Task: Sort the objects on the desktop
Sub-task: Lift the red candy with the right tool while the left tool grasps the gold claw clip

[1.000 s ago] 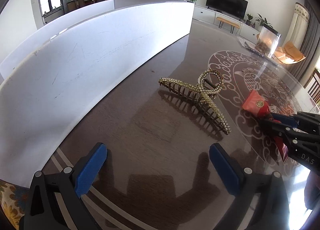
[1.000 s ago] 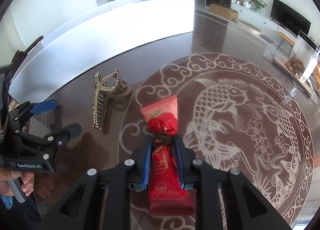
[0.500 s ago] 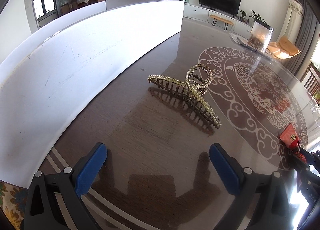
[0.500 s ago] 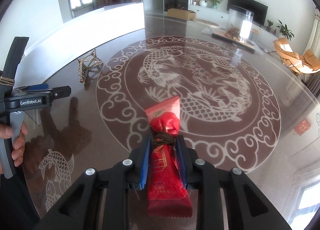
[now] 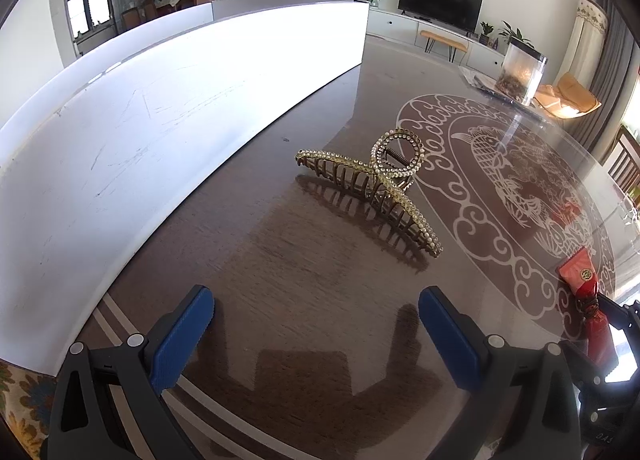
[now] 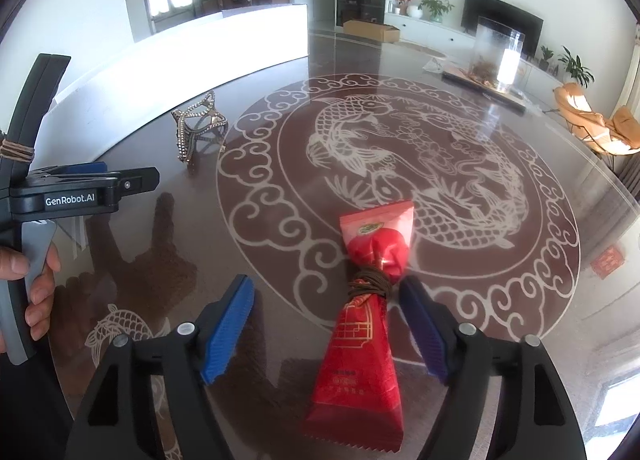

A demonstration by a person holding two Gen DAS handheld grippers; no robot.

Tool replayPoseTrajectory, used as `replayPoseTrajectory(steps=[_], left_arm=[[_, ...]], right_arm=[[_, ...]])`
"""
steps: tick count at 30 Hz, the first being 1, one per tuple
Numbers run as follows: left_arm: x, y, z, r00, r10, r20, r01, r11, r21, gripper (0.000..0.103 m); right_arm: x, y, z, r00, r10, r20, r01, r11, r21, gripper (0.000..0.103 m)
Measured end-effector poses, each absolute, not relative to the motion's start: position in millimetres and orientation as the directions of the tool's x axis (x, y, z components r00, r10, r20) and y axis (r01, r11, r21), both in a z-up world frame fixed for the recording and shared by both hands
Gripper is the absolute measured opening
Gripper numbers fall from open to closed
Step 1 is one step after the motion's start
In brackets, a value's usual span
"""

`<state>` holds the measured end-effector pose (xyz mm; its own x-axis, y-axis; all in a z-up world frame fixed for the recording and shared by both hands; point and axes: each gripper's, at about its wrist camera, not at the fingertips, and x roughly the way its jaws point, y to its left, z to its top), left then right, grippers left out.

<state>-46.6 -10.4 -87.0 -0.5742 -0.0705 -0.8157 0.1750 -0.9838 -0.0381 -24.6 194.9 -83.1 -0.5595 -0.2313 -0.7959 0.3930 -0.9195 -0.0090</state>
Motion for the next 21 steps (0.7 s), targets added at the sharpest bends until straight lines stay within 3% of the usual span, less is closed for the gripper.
replayPoseTrajectory(steps=[7, 10, 18, 21], left_arm=[[-47, -10, -87, -0.574, -0.073, -0.816, 0.175, -0.984, -0.035, 0.103], [-45, -11, -86, -0.576, -0.062, -0.815, 0.176, -0.983, -0.05, 0.103], [-31, -45, -72, -0.653, 0.122, -0.748, 0.189, -0.93, -0.317, 0.103], [-35, -46, -74, -0.648, 0.144, -0.748, 0.185, -0.923, -0.338, 0.103]], right_arm=[[-26, 196, -84, -0.557, -0.226, -0.799, 0.383, -0.924, -0.006, 0.086], [-28, 197, -85, -0.554, -0.217, -0.803, 0.372, -0.928, -0.005, 0.092], [-27, 198, -86, -0.555, -0.213, -0.804, 0.369, -0.93, -0.008, 0.093], [-27, 198, -85, -0.554, -0.215, -0.804, 0.369, -0.929, -0.006, 0.093]])
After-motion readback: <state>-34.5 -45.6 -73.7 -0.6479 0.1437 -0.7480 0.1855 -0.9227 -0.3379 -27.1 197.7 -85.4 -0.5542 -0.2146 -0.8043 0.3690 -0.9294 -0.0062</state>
